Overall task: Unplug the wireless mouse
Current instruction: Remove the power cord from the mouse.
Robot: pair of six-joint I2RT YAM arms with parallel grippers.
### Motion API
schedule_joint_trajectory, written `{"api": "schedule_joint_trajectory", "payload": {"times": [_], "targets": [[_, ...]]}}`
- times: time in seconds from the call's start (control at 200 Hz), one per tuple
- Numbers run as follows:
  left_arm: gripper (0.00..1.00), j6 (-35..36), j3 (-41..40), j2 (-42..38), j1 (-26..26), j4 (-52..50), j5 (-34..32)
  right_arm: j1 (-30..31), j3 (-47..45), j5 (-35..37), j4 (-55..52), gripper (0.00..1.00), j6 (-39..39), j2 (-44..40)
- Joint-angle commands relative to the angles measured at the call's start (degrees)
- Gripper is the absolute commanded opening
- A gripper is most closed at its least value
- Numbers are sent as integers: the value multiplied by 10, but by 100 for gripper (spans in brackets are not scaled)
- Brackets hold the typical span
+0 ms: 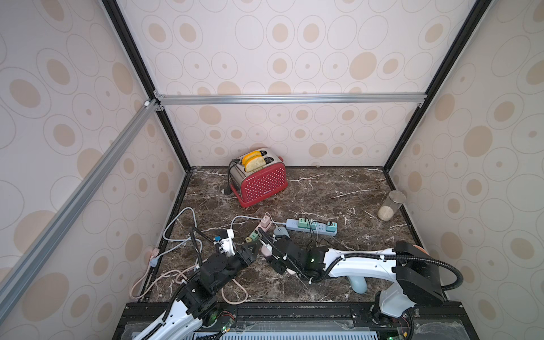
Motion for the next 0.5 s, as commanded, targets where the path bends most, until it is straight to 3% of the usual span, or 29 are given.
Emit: {"api": "schedule_joint_trajectory", "payload": {"times": [0.0,0.235,0.496], "targets": [[50,-15,-8,7,-4,35,-11,-5,13,25,4,39,6,-17],[53,-12,-17,12,-5,50,-44,-5,3,26,18,38,5,-34],[44,-4,-9,98,-5,130,-46,-4,-16,-23,44,38,-5,-55]]}}
